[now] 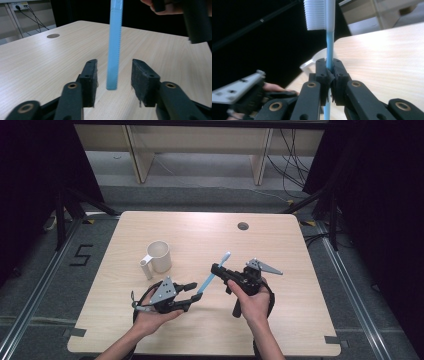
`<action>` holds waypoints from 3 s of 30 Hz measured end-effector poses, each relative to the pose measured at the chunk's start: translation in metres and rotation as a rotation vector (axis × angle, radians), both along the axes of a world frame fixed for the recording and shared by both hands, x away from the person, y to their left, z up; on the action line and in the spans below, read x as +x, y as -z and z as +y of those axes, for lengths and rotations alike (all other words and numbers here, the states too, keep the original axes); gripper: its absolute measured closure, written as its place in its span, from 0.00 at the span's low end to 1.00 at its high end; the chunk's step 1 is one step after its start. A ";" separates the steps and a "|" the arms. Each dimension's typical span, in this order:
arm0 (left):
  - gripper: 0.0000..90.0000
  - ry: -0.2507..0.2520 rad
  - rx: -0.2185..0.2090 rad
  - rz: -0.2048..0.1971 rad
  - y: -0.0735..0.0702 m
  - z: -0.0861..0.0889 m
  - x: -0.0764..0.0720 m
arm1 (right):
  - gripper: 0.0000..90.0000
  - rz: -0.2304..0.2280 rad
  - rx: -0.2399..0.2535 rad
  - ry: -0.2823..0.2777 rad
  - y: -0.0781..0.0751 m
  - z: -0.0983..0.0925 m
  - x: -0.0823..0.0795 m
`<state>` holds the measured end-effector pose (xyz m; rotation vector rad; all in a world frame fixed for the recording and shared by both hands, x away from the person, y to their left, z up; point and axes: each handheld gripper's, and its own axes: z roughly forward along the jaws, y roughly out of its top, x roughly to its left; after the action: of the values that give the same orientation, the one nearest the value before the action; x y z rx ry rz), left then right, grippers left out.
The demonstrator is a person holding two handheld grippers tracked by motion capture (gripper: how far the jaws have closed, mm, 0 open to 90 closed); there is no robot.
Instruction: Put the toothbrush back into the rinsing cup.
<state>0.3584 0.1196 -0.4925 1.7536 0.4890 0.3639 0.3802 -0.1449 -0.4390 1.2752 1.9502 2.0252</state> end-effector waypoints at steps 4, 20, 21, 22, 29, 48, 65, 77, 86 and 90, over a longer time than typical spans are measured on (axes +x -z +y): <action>0.52 0.002 0.002 0.009 -0.009 0.001 -0.003 | 0.95 -0.057 -0.119 0.028 -0.008 0.001 -0.001; 0.57 0.014 0.032 -0.004 -0.032 -0.014 0.002 | 0.95 -0.183 -0.340 -0.041 -0.022 0.025 -0.010; 0.58 0.001 0.042 -0.003 -0.032 -0.014 0.002 | 0.95 -0.176 -0.348 -0.028 -0.022 0.026 -0.012; 0.58 0.001 0.042 -0.003 -0.032 -0.014 0.002 | 0.95 -0.176 -0.348 -0.028 -0.022 0.026 -0.012; 0.64 -0.032 0.032 -0.004 -0.030 -0.021 0.006 | 0.95 -0.176 -0.343 -0.034 -0.021 0.032 -0.013; 0.87 -0.055 0.024 0.000 -0.026 -0.024 0.009 | 0.95 -0.183 -0.346 -0.037 -0.019 0.039 -0.014; 0.87 -0.103 -0.010 0.000 -0.027 -0.014 0.016 | 0.56 -0.185 -0.289 0.006 -0.021 0.019 -0.020; 0.87 -0.145 -0.026 -0.014 -0.033 0.000 0.020 | 0.51 -0.161 -0.320 0.117 0.004 -0.035 -0.030; 0.87 -0.194 -0.036 -0.033 -0.034 0.020 0.021 | 0.51 -0.127 -0.386 0.220 0.029 -0.059 -0.034; 0.87 -0.216 -0.041 -0.040 -0.034 0.028 0.019 | 0.50 -0.108 -0.430 0.267 0.038 -0.063 -0.035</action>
<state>0.3779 0.1478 -0.4581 1.6548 0.6548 0.5370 0.3455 -0.2081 -0.4772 1.2128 1.9044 1.4220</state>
